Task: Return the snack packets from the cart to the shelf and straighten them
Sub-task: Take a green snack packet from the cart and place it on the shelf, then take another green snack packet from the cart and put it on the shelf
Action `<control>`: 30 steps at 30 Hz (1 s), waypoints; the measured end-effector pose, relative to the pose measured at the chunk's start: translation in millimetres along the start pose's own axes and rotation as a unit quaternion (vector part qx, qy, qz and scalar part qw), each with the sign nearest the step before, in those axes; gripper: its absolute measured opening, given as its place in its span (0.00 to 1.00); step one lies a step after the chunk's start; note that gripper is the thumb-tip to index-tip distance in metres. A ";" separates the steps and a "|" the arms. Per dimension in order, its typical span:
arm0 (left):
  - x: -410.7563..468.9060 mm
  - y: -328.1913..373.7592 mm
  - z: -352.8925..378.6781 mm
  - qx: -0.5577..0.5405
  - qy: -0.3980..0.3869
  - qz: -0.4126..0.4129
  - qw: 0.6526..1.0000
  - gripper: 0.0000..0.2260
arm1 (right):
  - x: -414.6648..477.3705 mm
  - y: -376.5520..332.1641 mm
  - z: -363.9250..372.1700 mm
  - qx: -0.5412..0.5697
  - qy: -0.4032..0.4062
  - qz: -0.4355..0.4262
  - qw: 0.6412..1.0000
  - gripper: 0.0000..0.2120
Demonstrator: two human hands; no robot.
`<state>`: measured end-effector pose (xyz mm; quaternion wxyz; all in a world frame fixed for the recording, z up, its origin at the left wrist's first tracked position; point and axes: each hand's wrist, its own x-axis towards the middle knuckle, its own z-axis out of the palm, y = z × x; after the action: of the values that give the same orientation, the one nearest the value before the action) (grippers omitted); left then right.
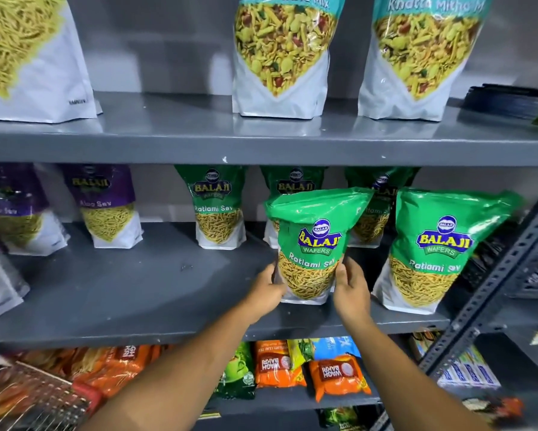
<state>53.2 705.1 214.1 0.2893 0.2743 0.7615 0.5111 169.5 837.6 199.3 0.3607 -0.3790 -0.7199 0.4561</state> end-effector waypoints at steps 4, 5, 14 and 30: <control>-12.5 -25.4 -32.8 0.138 0.068 0.017 0.988 0.28 | -47.6 10.6 24.1 -0.042 0.109 -0.031 0.993 0.22; -17.1 -32.2 -45.3 0.175 0.083 0.045 0.980 0.28 | -62.6 10.1 33.2 -0.063 0.108 -0.050 0.991 0.22; -130.9 -120.8 -226.6 0.404 0.256 0.118 0.870 0.24 | -148.4 -42.1 155.2 -0.073 -0.222 -0.341 0.910 0.16; -451.5 -335.6 -357.7 0.396 0.260 -0.398 0.786 0.32 | -362.8 -83.2 394.5 -0.183 -0.712 -0.405 0.544 0.16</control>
<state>62.4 51.5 82.9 0.1237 -0.1060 0.9850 0.0561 -25.6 344.4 86.0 -0.2008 0.3440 -0.8852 0.2405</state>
